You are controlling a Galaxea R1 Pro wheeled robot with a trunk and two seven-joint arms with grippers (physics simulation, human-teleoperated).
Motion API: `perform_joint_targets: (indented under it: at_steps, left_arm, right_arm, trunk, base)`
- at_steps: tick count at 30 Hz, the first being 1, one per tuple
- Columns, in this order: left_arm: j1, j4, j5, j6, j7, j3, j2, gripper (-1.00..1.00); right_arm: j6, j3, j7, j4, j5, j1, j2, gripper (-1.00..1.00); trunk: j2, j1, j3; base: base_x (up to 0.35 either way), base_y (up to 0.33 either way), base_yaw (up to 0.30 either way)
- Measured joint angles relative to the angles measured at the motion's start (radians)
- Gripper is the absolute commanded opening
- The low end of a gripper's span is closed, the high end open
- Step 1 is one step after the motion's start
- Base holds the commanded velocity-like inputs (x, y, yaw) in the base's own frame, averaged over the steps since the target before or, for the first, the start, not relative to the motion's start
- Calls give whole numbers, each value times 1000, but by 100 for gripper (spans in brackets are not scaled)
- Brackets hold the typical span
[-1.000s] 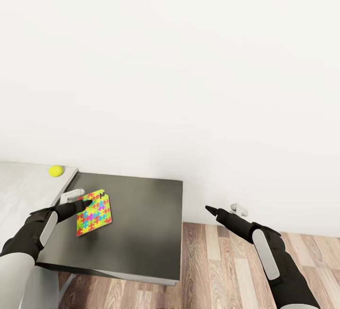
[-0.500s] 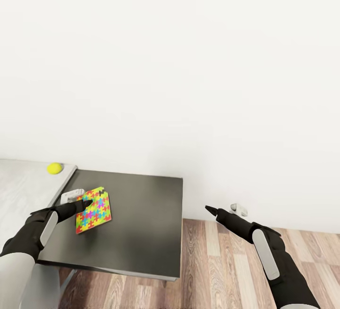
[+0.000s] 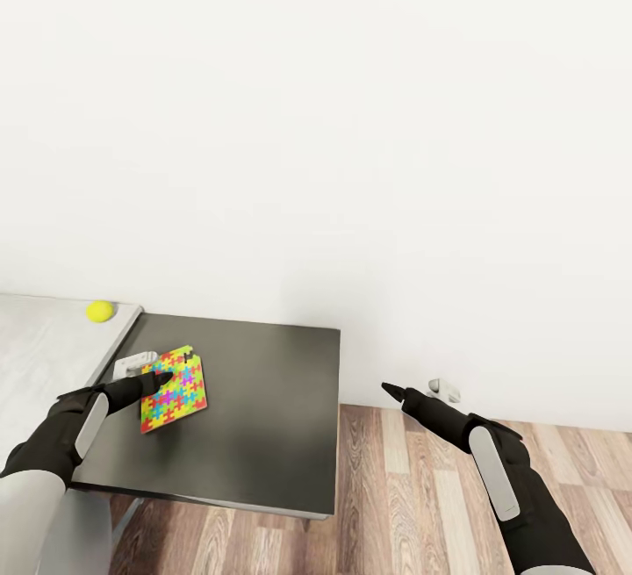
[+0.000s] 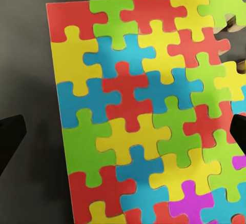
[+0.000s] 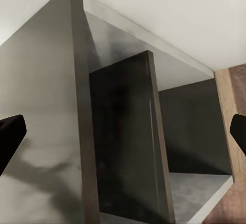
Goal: Put all the toys in the child's room - the three board games (two on the bed and one on the table), the two jigsaw puzzles on the table, and the tennis ball on the table - inside the toy box on the table in the child's room.
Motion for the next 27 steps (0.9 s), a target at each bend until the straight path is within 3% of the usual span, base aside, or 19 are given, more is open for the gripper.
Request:
perform_joint_targets:
  at_steps: [16, 27]
  left_arm:
    - [0, 0, 0, -1, 0, -1, 0, 100]
    - [0, 0, 2, -1, 0, -1, 0, 100]
  right_arm:
    - [0, -1, 0, -2, -6, 0, -1, 100]
    - [0, 0, 0, 0, -3, 0, 0, 100]
  trunk:
    - [0, 0, -1]
    - [0, 0, -16]
  base:
    - [0, 0, 0]
    - [0, 0, 0]
